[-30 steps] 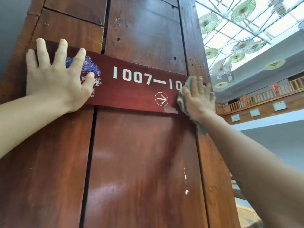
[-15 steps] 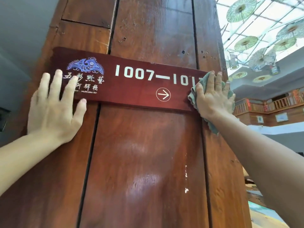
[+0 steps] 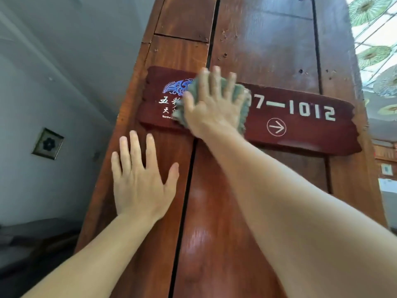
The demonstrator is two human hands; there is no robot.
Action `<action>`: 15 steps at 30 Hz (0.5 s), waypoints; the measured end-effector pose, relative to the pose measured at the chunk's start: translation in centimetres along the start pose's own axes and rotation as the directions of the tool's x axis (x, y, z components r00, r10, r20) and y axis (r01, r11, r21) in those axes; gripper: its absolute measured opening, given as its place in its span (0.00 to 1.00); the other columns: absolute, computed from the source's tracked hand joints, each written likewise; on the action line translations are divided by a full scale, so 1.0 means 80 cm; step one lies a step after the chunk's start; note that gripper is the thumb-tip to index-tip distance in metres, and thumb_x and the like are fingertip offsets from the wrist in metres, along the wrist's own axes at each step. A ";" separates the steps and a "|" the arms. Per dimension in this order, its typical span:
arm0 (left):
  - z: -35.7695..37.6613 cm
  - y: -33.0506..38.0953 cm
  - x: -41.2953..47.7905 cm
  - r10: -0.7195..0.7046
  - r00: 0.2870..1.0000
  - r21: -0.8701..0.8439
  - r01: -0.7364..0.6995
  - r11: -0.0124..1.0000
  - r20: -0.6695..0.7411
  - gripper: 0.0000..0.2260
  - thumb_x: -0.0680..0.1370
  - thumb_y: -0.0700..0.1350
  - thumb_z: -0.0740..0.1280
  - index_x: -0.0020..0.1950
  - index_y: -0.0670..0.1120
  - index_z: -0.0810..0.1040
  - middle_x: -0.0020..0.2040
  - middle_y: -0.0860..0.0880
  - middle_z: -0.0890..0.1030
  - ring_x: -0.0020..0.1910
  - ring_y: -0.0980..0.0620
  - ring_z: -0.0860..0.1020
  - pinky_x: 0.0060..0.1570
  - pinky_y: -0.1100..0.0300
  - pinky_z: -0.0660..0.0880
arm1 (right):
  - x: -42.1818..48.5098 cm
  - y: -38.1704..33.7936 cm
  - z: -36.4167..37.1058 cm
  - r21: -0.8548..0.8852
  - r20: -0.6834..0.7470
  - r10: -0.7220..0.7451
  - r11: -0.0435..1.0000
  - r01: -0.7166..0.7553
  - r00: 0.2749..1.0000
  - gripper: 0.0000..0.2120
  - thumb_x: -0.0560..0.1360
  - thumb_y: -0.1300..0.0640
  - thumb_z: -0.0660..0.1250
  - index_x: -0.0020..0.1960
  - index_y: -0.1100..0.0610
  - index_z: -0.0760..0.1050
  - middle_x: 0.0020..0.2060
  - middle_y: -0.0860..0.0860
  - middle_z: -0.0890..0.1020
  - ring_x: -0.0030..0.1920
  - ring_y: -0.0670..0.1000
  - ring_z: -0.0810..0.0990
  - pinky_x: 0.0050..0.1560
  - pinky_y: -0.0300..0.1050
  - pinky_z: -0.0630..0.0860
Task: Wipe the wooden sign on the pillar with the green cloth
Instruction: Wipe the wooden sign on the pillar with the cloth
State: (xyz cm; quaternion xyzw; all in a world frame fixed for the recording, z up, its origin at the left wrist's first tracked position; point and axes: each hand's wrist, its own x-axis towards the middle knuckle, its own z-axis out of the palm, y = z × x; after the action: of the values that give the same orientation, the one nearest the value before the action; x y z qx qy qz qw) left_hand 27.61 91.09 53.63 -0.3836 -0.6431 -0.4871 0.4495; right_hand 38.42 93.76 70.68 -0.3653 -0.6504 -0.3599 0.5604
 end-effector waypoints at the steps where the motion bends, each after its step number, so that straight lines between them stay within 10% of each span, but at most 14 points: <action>1: 0.000 -0.001 0.000 0.010 1.000 0.007 -0.010 1.000 0.003 0.38 0.78 0.65 0.44 0.83 0.44 0.51 0.83 0.37 0.51 0.82 0.38 0.48 0.78 0.40 0.51 | -0.002 -0.035 0.005 0.009 0.006 -0.060 0.998 0.060 0.998 0.35 0.79 0.36 0.41 0.82 0.48 0.42 0.83 0.50 0.44 0.81 0.62 0.38 0.75 0.72 0.39; 15: 0.002 -0.006 0.000 0.038 0.999 -0.045 -0.039 0.998 -0.032 0.36 0.79 0.64 0.48 0.82 0.44 0.54 0.82 0.37 0.53 0.82 0.38 0.49 0.78 0.40 0.50 | 0.010 -0.078 0.003 -0.099 0.062 -0.492 0.863 0.496 0.868 0.31 0.79 0.35 0.42 0.81 0.40 0.50 0.83 0.49 0.51 0.82 0.60 0.46 0.76 0.71 0.44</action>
State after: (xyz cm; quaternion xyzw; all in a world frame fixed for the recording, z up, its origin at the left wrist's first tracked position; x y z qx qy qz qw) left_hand 27.11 91.13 53.49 -0.3985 -0.6173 -0.4987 0.4598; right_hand 32.70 91.08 71.04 -0.2236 -0.7106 -0.5207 0.4171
